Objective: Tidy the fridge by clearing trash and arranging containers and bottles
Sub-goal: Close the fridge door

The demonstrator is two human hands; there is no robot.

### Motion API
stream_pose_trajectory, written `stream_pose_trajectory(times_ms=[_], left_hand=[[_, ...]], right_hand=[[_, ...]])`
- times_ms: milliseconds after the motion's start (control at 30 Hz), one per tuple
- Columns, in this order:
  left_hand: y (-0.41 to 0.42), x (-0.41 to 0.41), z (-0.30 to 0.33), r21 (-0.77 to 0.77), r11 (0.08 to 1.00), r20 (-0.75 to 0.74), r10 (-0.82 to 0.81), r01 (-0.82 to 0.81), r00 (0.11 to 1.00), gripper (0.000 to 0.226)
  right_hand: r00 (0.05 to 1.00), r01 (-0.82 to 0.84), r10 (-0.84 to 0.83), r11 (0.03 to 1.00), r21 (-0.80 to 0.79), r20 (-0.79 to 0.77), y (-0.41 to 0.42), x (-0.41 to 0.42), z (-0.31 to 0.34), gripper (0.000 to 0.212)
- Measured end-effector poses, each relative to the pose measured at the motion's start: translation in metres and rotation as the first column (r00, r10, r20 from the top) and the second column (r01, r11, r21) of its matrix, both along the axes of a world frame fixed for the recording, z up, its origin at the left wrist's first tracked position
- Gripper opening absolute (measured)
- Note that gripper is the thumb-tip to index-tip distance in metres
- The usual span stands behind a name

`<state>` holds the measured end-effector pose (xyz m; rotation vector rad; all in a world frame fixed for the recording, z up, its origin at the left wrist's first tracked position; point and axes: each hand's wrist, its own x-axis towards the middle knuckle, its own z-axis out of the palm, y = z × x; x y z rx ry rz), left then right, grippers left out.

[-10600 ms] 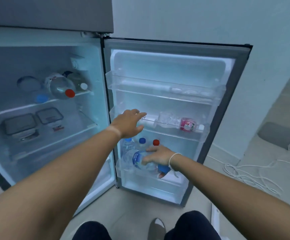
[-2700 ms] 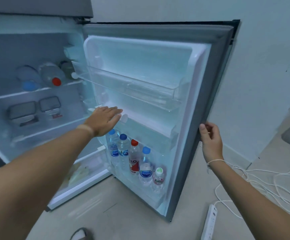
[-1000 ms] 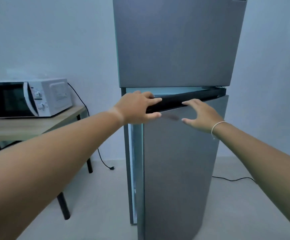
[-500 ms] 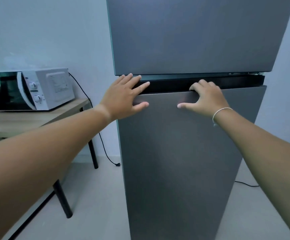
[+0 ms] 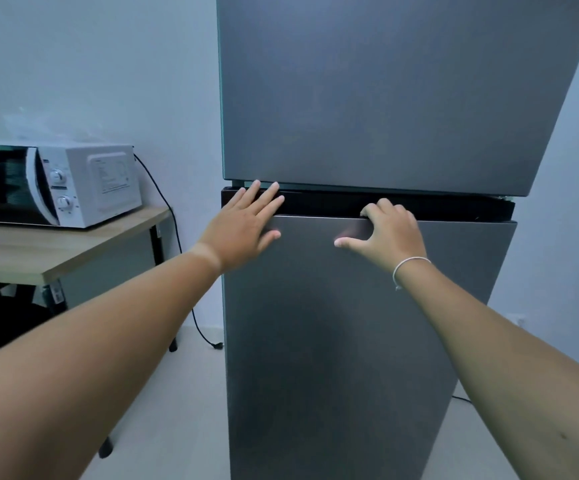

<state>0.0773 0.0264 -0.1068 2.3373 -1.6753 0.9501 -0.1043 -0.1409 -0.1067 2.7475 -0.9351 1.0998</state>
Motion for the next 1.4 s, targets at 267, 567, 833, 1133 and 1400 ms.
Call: stream_pose_trajectory(times_ms=[267,567,833,1133,1400], left_hand=[[-0.016,0.007,-0.003,-0.039,0.998,-0.063,0.038,-0.041,0.997,0.058],[-0.025,0.015,-0.007,-0.080,0.996,-0.060,0.033,-0.038,0.998,0.053],[-0.024,0.006,-0.005,-0.059,0.994,-0.076,0.083,-0.087,0.994,0.052],[-0.014,-0.017,-0.005,0.096,0.973,-0.110,0.220,-0.210,0.969,0.081],[0.002,-0.038,0.009,0.180,0.966,-0.228,0.227,-0.188,0.947,0.079]], right_hand=[[0.999,0.031,-0.030,0.998,-0.054,0.016,-0.011,0.014,-0.004,0.068],[0.998,0.054,-0.053,0.996,-0.077,0.023,-0.019,0.019,-0.007,0.070],[1.000,0.018,-0.017,0.999,-0.047,0.021,-0.014,0.013,-0.008,0.066],[0.997,0.019,-0.026,0.996,-0.082,-0.075,-0.007,0.003,-0.017,0.071],[0.989,0.002,0.019,0.990,0.140,-0.148,0.010,-0.009,-0.007,0.090]])
